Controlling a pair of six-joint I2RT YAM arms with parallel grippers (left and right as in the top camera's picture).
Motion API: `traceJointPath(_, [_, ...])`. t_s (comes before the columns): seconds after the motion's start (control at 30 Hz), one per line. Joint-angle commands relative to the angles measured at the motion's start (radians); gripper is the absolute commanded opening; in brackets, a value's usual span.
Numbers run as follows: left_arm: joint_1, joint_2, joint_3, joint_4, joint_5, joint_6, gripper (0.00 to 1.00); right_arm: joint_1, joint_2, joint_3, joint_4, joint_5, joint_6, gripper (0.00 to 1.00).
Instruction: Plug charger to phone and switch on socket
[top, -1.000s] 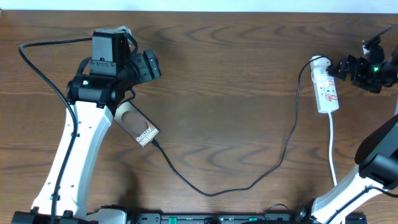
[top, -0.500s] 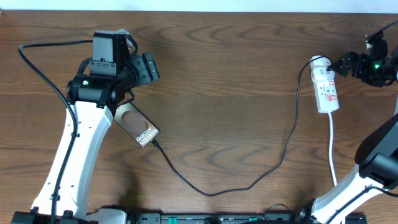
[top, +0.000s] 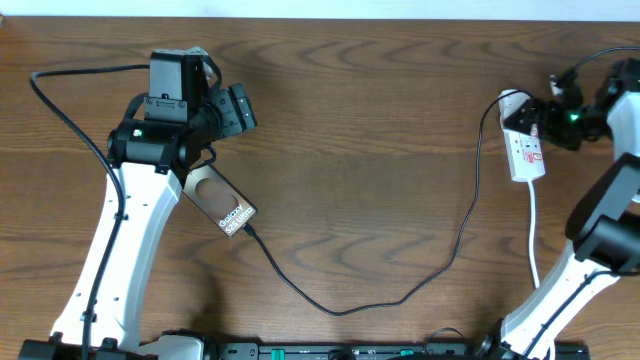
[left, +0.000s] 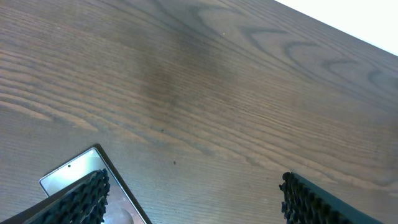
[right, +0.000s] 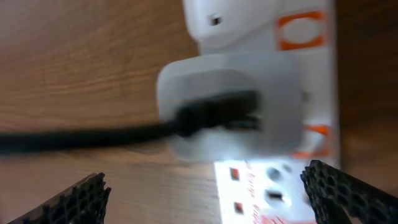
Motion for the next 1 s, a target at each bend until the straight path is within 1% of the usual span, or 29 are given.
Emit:
traceJointPath(0.0, [0.000, 0.005, 0.022, -0.002, -0.017, 0.013, 0.86, 0.028, 0.021, -0.004, 0.007, -0.035, -0.031, 0.98])
traceJointPath(0.2, [0.000, 0.005, 0.022, -0.003, -0.017, 0.013, 0.86, 0.035, 0.023, -0.004, 0.025, -0.031, -0.030, 0.98])
traceJointPath(0.4, [0.000, 0.005, 0.022, -0.002, -0.017, 0.013, 0.87, 0.034, 0.023, -0.004, 0.026, 0.052, -0.029, 0.96])
traceJointPath(0.6, [0.000, 0.005, 0.022, -0.002, -0.017, 0.013, 0.86, 0.034, 0.023, -0.004, 0.053, 0.093, -0.029, 0.95])
traceJointPath(0.8, [0.000, 0.005, 0.022, -0.003, -0.017, 0.013, 0.86, 0.035, 0.023, -0.004, 0.074, 0.093, -0.018, 0.95])
traceJointPath(0.97, [0.000, 0.005, 0.022, -0.003, -0.016, 0.013, 0.87, 0.035, 0.023, -0.004, 0.073, 0.088, 0.002, 0.99])
